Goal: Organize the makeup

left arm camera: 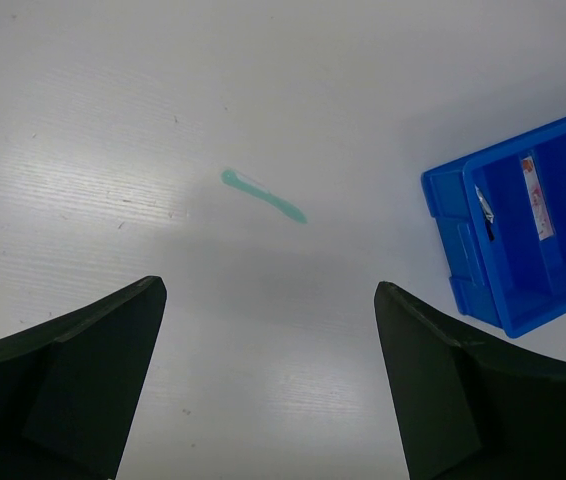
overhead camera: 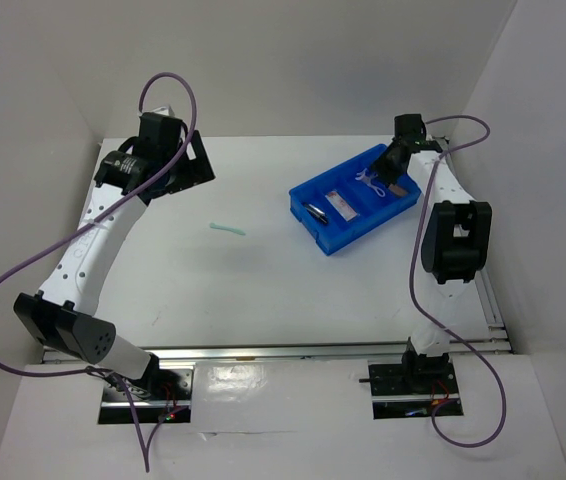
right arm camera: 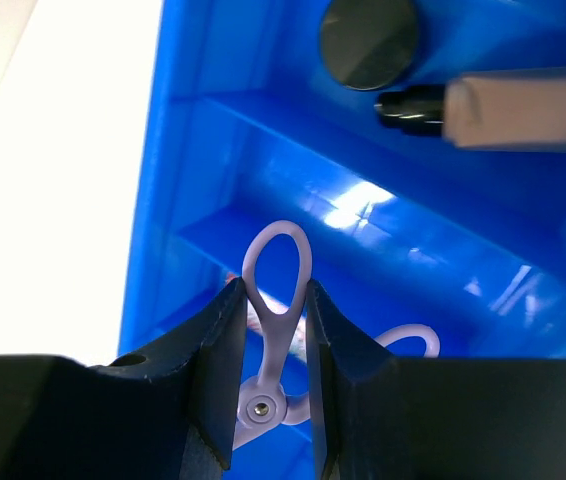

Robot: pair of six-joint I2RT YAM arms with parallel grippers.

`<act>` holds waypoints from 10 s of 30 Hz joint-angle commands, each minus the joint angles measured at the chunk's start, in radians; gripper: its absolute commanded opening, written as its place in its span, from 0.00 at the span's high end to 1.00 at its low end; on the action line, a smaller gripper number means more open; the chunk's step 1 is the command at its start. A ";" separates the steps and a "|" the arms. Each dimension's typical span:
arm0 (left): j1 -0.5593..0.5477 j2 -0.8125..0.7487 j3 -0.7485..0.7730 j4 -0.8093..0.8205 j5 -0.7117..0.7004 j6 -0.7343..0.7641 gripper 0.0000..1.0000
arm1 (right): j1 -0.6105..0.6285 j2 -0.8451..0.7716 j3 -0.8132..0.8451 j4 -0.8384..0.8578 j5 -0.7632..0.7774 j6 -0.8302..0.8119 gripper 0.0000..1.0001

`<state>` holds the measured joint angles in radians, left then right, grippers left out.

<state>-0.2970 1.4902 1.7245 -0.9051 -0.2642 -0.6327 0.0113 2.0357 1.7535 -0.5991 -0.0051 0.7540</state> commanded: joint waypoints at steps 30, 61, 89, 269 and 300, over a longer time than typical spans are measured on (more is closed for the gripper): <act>0.006 0.005 0.007 0.032 0.025 -0.005 0.00 | 0.102 0.006 0.104 0.009 0.045 -0.165 0.55; 0.006 0.005 0.007 0.032 0.045 -0.015 0.00 | 0.136 0.055 0.081 -0.041 0.108 -0.341 0.43; 0.006 0.005 0.007 0.032 0.045 -0.015 0.00 | 0.127 0.093 0.063 -0.062 0.108 -0.360 0.68; 0.036 -0.084 0.098 -0.077 -0.023 0.019 0.00 | 0.797 0.423 0.259 0.180 0.014 -0.861 0.29; 0.036 -0.084 0.018 -0.048 0.025 0.059 0.00 | 0.491 -0.264 -0.134 0.130 0.008 -0.598 1.00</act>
<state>-0.2642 1.4281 1.7512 -0.9756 -0.2672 -0.6010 0.5613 1.8080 1.6161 -0.4034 -0.0315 0.1158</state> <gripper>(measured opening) 1.000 0.026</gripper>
